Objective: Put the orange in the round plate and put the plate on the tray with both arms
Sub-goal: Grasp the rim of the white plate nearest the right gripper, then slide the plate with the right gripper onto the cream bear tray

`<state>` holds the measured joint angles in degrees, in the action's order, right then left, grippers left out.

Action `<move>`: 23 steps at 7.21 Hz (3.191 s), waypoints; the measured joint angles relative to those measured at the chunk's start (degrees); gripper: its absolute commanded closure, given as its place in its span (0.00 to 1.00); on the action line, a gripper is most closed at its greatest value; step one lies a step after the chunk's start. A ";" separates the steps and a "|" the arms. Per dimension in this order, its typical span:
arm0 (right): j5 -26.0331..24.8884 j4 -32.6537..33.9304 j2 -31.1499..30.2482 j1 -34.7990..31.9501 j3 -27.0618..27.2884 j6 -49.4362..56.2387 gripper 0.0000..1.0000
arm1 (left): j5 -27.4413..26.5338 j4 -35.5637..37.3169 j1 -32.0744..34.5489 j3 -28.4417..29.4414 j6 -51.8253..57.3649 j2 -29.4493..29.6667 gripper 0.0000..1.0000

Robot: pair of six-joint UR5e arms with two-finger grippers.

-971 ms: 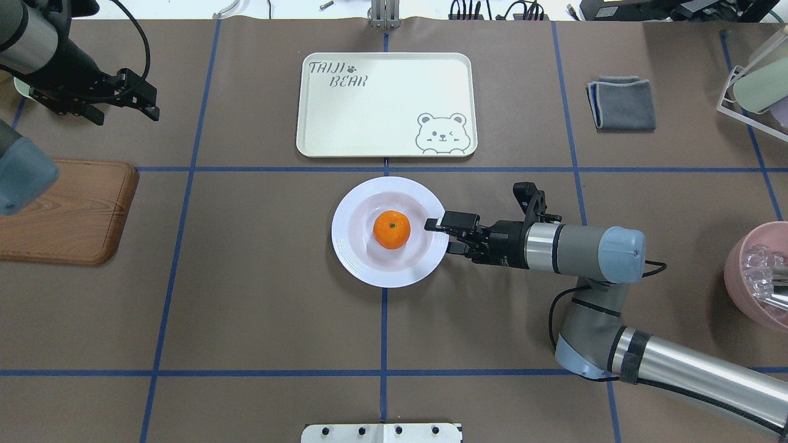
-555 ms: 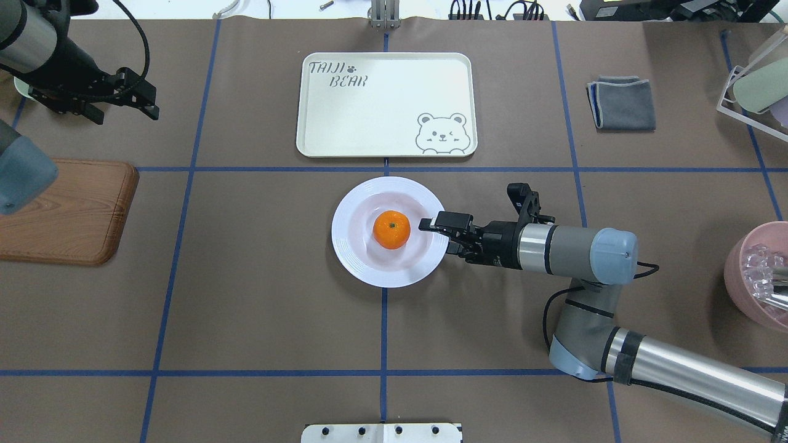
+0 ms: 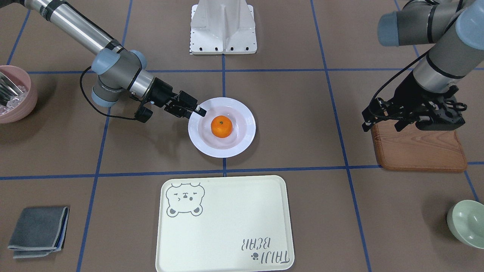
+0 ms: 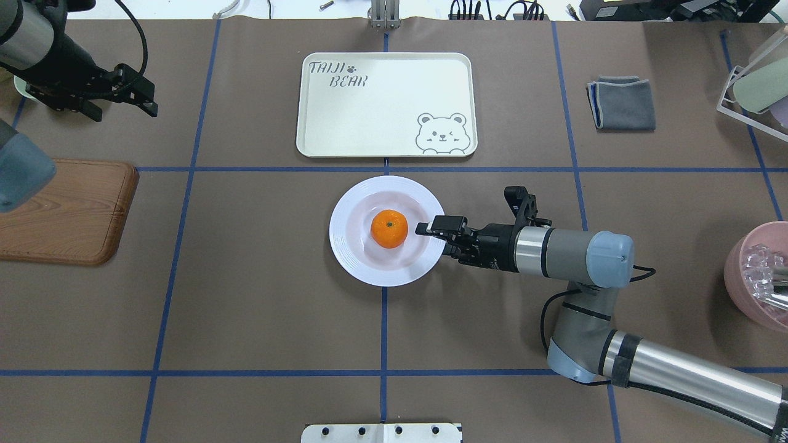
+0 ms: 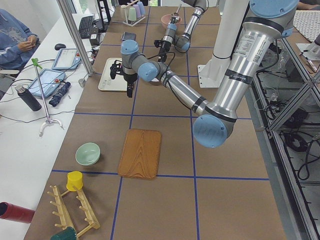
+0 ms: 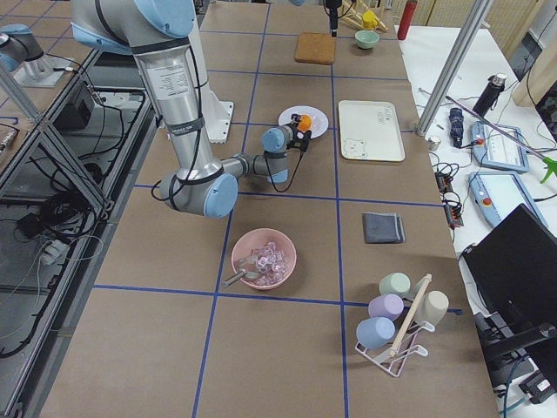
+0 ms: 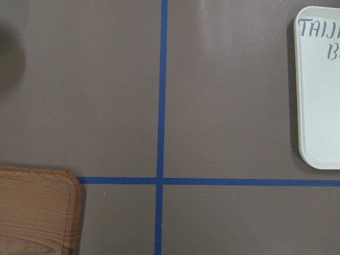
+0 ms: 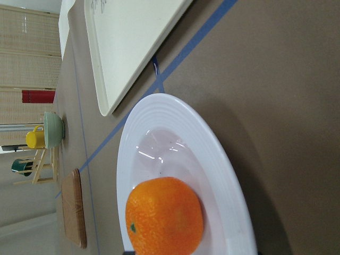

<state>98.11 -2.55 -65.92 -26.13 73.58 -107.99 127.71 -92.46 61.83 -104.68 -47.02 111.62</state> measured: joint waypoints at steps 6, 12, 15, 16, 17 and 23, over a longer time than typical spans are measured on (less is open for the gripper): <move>-0.02 -0.33 0.10 0.02 0.14 -1.79 1.00 | 0.08 0.00 0.47 -0.56 0.00 -0.10 0.02; -3.57 -4.96 0.24 -0.22 2.36 -4.93 1.00 | 0.79 0.09 0.83 -0.79 0.00 -0.09 0.02; -9.34 -6.89 1.95 -1.65 1.84 -8.32 1.00 | 0.85 0.09 1.10 -0.81 0.00 -0.09 0.02; -10.39 -5.87 3.30 -3.32 0.78 -9.55 1.00 | 0.87 0.36 1.21 -1.01 0.00 0.02 0.02; -11.80 -3.63 4.78 -4.66 -0.43 -10.35 1.00 | 0.87 1.51 1.31 -1.69 0.00 0.25 0.02; -22.59 13.08 15.17 -6.33 -12.10 -20.34 1.00 | 0.81 5.00 1.51 -4.09 0.00 0.78 0.02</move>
<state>75.52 10.53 -50.76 -32.46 61.48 -128.32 128.52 -87.46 63.34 -108.77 -47.02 112.40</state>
